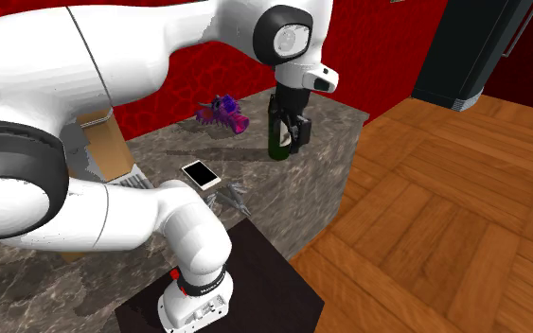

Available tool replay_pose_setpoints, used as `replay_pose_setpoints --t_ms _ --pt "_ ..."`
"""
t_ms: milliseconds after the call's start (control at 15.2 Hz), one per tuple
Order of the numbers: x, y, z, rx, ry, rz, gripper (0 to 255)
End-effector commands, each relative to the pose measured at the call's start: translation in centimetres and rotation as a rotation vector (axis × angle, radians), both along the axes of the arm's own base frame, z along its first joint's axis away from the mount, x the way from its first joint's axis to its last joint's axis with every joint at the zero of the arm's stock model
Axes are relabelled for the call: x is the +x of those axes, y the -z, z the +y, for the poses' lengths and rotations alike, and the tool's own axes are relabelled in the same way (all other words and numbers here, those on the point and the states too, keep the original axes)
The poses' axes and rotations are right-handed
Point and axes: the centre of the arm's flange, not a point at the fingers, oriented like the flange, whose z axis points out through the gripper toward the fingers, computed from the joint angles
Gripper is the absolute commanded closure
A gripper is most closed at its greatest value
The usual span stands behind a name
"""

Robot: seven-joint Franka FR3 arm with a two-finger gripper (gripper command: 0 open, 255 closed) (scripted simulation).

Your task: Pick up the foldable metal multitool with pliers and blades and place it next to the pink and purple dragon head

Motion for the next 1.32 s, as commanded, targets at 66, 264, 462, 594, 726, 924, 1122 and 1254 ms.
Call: replay_pose_setpoints --t_ms 66,264,462,594,726,924,1122,1254 --pt "-0.1 1.2 0.5 0.012 -0.03 0.002 0" --pt "-0.4 4.6 2.0 0.049 -0.118 0.008 0" --pt "-0.9 7.9 3.7 0.087 -0.207 0.015 0" --pt "-1.3 10.1 4.8 0.111 -0.267 0.019 0" --pt "-1.8 12.3 5.9 0.136 -0.326 0.023 0" --pt "-2.7 15.5 7.7 0.173 -0.415 0.03 0" --pt "-3.8 18.6 9.5 0.21 -0.504 0.036 0" --pt "-4.6 20.7 10.7 0.235 -0.563 0.04 0"
